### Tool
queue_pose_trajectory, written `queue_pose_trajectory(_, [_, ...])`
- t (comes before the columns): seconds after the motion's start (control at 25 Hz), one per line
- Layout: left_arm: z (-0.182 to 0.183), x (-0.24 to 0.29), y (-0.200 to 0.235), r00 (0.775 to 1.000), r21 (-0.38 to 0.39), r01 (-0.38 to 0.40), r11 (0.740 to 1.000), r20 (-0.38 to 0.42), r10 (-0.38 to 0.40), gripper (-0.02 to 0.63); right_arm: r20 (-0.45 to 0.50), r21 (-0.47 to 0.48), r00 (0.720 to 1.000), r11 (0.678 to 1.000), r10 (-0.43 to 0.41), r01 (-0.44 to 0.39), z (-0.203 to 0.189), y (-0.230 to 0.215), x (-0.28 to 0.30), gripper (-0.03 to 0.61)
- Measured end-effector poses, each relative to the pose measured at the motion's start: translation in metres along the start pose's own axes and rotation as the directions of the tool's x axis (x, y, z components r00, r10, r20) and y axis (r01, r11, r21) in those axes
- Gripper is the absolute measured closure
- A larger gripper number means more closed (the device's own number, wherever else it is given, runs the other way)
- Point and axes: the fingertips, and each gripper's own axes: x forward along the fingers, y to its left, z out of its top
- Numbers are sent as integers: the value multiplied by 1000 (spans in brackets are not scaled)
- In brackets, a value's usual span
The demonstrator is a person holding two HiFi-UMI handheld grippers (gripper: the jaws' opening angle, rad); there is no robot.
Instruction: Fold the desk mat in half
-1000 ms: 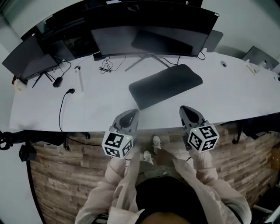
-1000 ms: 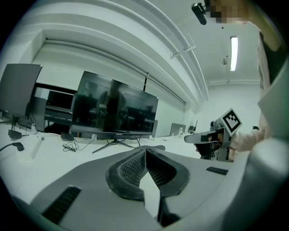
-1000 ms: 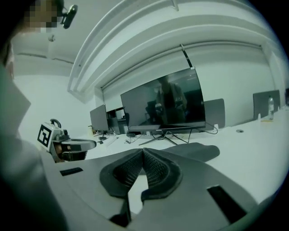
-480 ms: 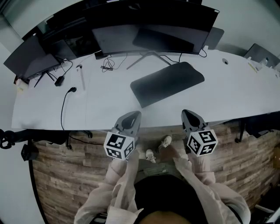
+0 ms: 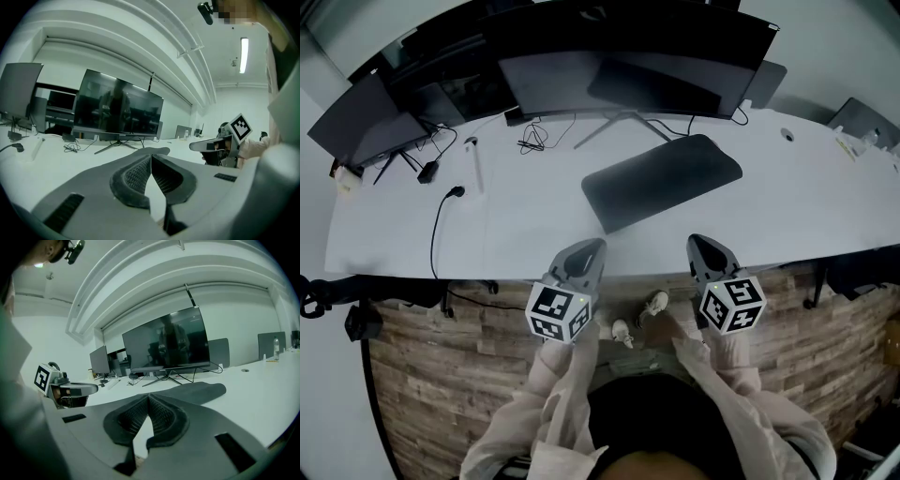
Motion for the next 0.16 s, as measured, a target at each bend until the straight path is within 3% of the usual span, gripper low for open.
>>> queue_pose_trajectory(0.16, [-4,2,-1,1000,-7,2,1000,-8,-2,580,-9,2,1000,1000,4,-4,-3,0,2,566])
